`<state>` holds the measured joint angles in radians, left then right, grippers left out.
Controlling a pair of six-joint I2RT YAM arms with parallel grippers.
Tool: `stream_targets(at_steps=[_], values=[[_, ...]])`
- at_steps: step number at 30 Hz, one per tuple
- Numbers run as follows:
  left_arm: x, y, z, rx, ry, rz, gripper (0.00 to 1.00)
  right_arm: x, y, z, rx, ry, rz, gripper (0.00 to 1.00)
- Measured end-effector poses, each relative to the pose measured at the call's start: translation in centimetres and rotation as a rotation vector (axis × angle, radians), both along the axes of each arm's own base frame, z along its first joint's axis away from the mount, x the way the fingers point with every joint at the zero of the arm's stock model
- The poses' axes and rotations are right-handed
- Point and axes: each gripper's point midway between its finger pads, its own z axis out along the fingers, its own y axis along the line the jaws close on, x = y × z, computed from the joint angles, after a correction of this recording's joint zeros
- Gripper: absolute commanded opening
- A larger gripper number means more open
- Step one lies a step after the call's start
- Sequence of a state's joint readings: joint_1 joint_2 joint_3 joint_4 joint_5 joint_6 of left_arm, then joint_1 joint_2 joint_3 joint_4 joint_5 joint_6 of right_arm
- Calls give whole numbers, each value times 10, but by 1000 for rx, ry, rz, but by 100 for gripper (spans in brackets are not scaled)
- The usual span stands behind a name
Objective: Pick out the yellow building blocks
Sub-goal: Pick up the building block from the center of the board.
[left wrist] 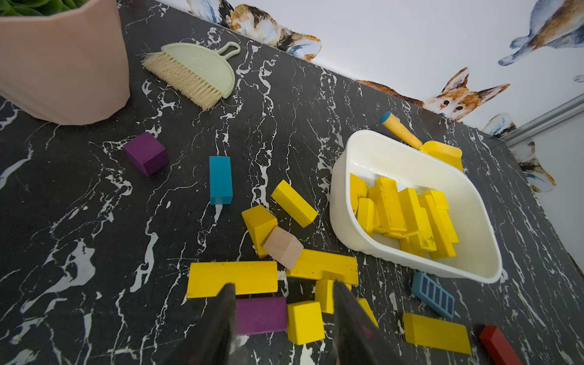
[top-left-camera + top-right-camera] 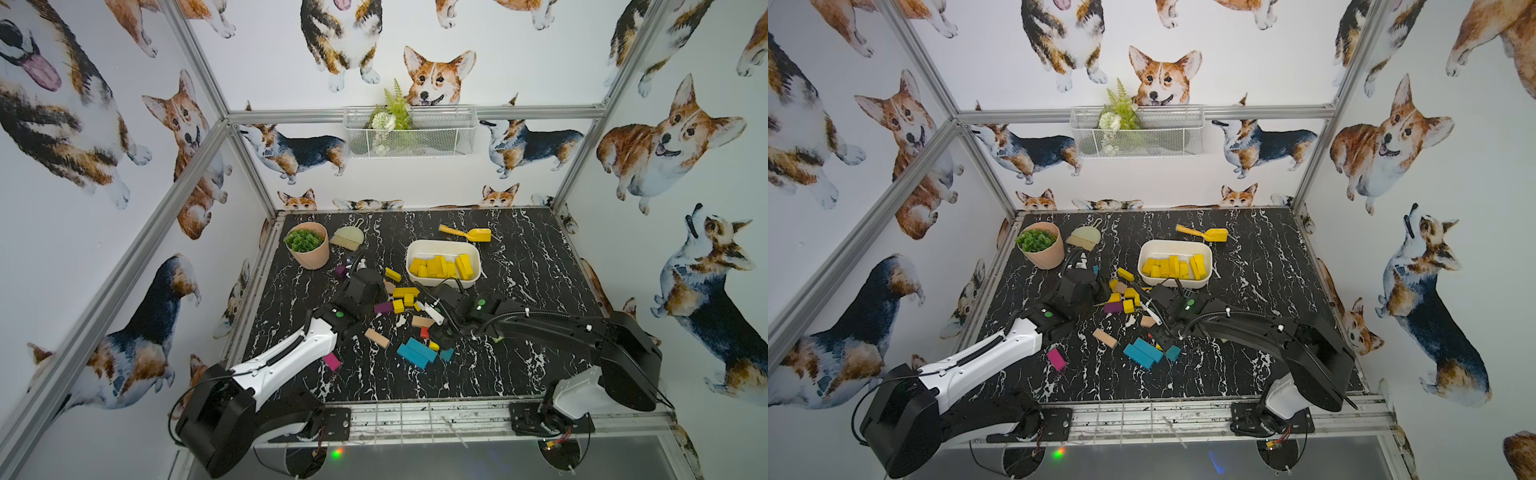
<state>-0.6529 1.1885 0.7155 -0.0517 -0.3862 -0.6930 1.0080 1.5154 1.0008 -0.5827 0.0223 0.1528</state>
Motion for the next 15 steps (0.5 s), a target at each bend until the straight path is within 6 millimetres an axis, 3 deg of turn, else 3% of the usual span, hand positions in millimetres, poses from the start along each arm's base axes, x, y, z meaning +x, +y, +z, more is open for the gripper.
stream_targets(at_steps=[6,15], values=[[-3,7,6,-1,-22,24,52,-5,3,-13,-58,-7,192,51],[-3,17,7,10,-31,55,52,-2,7,-30,-128,1,292,49]])
